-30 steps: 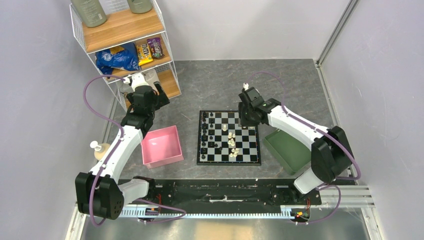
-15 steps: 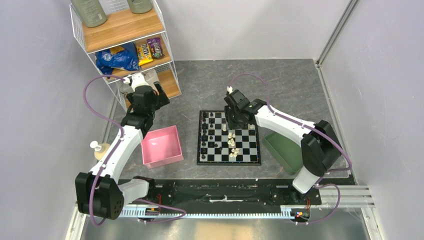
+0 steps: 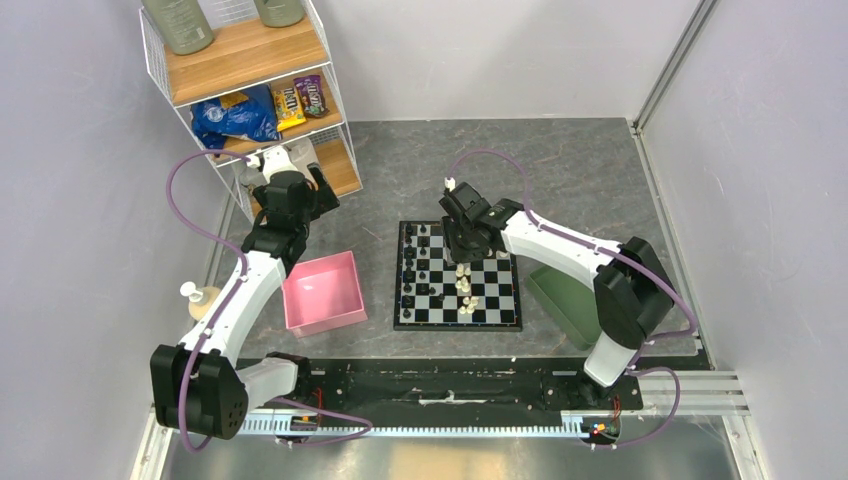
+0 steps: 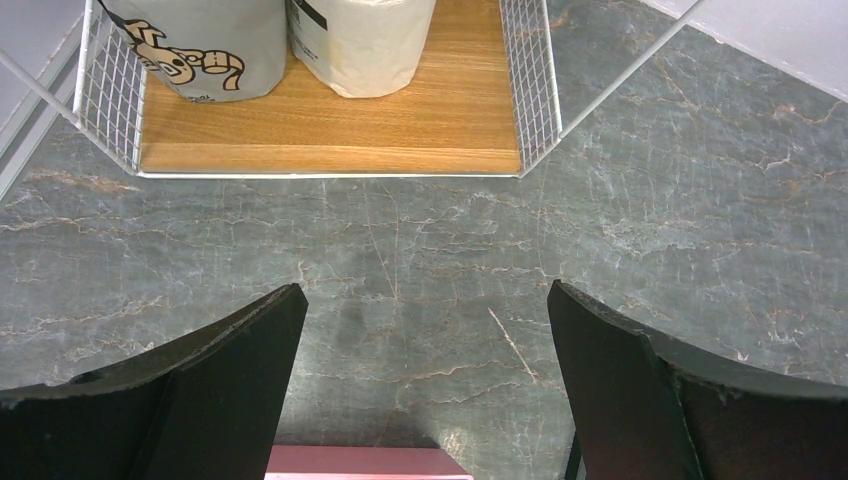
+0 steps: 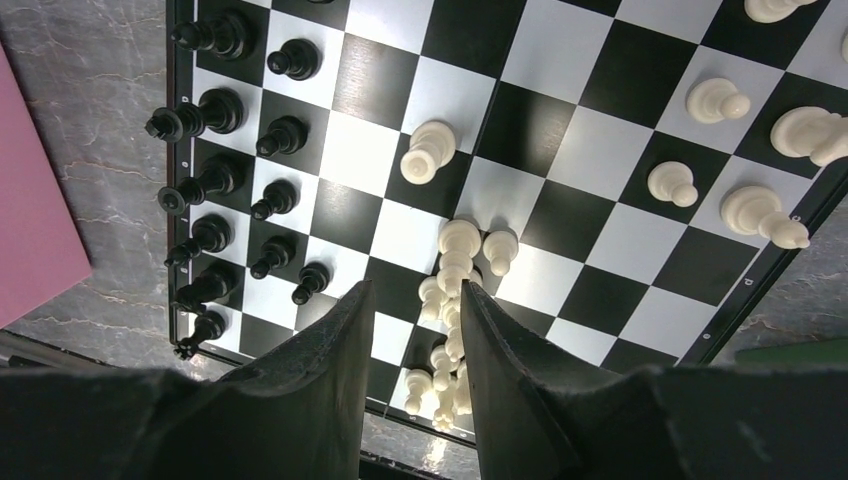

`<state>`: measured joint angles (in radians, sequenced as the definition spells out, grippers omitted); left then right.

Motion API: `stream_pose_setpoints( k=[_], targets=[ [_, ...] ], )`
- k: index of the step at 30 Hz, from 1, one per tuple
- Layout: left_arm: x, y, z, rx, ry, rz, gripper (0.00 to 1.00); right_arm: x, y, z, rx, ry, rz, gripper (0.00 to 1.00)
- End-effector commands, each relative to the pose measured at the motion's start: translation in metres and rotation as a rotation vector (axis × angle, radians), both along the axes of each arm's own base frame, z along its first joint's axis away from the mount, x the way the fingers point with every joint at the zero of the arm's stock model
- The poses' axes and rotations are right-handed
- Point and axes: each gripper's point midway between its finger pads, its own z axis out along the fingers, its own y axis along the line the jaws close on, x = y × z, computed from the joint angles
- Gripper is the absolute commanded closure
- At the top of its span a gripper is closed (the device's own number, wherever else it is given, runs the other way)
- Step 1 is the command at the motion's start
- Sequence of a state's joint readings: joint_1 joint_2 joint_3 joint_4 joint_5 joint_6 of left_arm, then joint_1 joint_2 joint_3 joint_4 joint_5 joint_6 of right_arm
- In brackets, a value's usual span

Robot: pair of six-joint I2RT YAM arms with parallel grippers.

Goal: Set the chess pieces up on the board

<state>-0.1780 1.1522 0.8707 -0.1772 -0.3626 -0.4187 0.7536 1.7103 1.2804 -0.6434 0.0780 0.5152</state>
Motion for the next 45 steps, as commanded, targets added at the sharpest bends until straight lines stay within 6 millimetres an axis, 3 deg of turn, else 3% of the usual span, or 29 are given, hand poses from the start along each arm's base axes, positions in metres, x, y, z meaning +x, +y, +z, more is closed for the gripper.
stream_pose_setpoints(
  k=[1, 16, 24, 45],
  targets=[
    [0.004, 0.002, 0.016, -0.019, -0.058, 0.021, 0.0, 0.008, 0.002, 0.011, -0.012, -0.037, 0.006, 0.54],
    [0.005, 0.003, 0.018, -0.015, -0.064, 0.023, 0.0, 0.04, 0.017, -0.003, -0.083, -0.056, 0.027, 0.54],
    [0.006, 0.003, 0.019, -0.012, -0.065, 0.023, 0.0, 0.04, 0.02, -0.013, -0.098, -0.032, 0.036, 0.65],
    [0.004, 0.004, 0.015, -0.011, -0.059, 0.028, 0.0, 0.049, 0.021, -0.021, -0.119, -0.044, 0.021, 0.67]
  ],
)
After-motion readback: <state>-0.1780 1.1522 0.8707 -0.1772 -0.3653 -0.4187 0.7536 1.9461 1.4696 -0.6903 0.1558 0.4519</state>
